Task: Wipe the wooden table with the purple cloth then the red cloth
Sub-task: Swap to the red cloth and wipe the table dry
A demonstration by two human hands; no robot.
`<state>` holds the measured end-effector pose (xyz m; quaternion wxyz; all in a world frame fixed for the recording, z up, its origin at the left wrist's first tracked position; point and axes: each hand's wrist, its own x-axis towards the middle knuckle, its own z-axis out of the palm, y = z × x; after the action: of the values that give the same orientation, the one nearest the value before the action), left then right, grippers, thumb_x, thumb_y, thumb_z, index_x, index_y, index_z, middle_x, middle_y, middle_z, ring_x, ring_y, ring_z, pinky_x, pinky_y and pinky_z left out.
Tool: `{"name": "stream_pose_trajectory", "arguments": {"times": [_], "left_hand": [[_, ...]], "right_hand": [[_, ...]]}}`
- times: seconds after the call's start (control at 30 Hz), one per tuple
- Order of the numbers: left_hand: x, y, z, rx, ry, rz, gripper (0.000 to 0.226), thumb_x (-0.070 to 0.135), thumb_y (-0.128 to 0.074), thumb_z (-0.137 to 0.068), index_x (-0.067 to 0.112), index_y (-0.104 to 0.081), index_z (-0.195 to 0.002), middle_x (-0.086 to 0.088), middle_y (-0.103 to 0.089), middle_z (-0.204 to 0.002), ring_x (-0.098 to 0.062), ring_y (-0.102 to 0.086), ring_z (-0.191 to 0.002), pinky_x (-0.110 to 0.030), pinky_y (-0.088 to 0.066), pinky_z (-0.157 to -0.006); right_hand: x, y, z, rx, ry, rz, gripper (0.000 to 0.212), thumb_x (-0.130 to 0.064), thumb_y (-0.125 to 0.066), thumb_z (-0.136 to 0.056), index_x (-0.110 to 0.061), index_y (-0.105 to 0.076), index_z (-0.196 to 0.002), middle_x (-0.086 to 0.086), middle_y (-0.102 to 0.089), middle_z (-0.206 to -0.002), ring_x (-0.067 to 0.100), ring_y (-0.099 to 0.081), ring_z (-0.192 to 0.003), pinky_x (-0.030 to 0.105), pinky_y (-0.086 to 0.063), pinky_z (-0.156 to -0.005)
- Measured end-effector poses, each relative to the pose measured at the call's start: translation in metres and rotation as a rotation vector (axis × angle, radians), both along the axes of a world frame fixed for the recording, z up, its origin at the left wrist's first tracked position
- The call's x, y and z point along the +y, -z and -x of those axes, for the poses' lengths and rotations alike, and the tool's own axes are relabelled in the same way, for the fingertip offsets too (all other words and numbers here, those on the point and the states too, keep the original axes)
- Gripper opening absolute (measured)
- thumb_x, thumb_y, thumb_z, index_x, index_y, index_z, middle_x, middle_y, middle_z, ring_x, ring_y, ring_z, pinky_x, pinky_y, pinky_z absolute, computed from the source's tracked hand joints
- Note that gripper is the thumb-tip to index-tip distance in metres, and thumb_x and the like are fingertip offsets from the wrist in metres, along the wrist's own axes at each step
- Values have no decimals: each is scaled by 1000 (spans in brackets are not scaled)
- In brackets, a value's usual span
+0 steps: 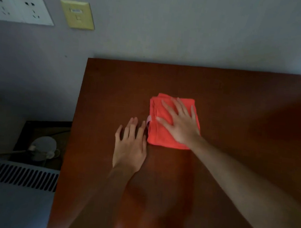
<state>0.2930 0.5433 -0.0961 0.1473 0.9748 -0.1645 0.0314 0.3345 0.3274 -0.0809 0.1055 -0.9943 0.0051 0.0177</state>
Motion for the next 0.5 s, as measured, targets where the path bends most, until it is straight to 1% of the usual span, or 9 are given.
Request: {"name": "stream_pose_trajectory", "arguments": {"times": [0.07, 0.13, 0.17, 0.23, 0.27, 0.37, 0.43, 0.5], "left_hand": [[1, -1, 3, -11, -5, -30, 50, 33, -27, -101, 20, -42, -147, -9, -43, -152, -21, -32, -146, -48, -25, -116], [0, -2, 2, -20, -12, -49, 50, 33, -27, -102, 21, -42, -148, -7, -42, -153, -20, -31, -146, -48, -27, -116], [0, -1, 2, -19, -11, -54, 50, 34, -28, -102, 22, -41, -149, -7, -42, -154, -19, -30, -147, -48, -27, -116], [-1, 1, 1, -29, -19, -70, 50, 35, -29, -102, 23, -39, -150, -5, -40, -155, -17, -29, -147, -47, -27, -116], [-2, 1, 1, -29, -20, -72, 49, 35, -29, -103, 24, -39, -150, -4, -40, -154, -17, -29, -147, -46, -28, -116], [-1, 1, 2, -49, -28, -96, 49, 35, -30, -102, 24, -40, -149, -4, -41, -154, -16, -30, -147, -45, -29, -115], [-2, 1, 1, -59, -25, -95, 49, 35, -30, -102, 25, -41, -148, -3, -42, -153, -16, -31, -146, -45, -29, -115], [-1, 2, 1, -67, -26, -97, 49, 36, -30, -102, 25, -43, -147, -4, -42, -152, -16, -32, -146, -44, -29, -115]], "right_hand": [[-14, -5, -60, -9, -23, -5, 88, -87, -17, -86, -45, -20, -163, -5, -15, -175, 16, -6, -162, 61, -2, -128], [-30, -7, -114, -16, -35, -1, 83, -84, -28, -91, -45, -21, -163, -3, -17, -175, 17, -8, -162, 60, -4, -128], [-36, -6, -136, -27, -42, 0, 83, -84, -30, -91, -45, -22, -163, -2, -19, -174, 18, -11, -161, 61, -6, -127], [-43, -5, -168, -54, -42, 14, 87, -86, -25, -87, -44, -25, -163, 1, -23, -173, 21, -16, -161, 63, -8, -127], [-47, -5, -179, -51, -45, 22, 84, -85, -27, -89, -44, -25, -163, 1, -23, -173, 22, -17, -160, 63, -8, -126], [-51, -2, -192, -38, -36, 21, 72, -73, -40, -99, -45, -23, -163, 1, -21, -173, 23, -15, -161, 62, -6, -127], [-49, -4, -189, -32, -36, 19, 72, -73, -40, -100, -45, -22, -164, 0, -19, -174, 21, -12, -161, 62, -5, -127], [-45, -6, -176, -23, -35, 9, 77, -78, -37, -97, -45, -19, -164, -3, -13, -176, 19, -8, -162, 62, -4, -127]]}}
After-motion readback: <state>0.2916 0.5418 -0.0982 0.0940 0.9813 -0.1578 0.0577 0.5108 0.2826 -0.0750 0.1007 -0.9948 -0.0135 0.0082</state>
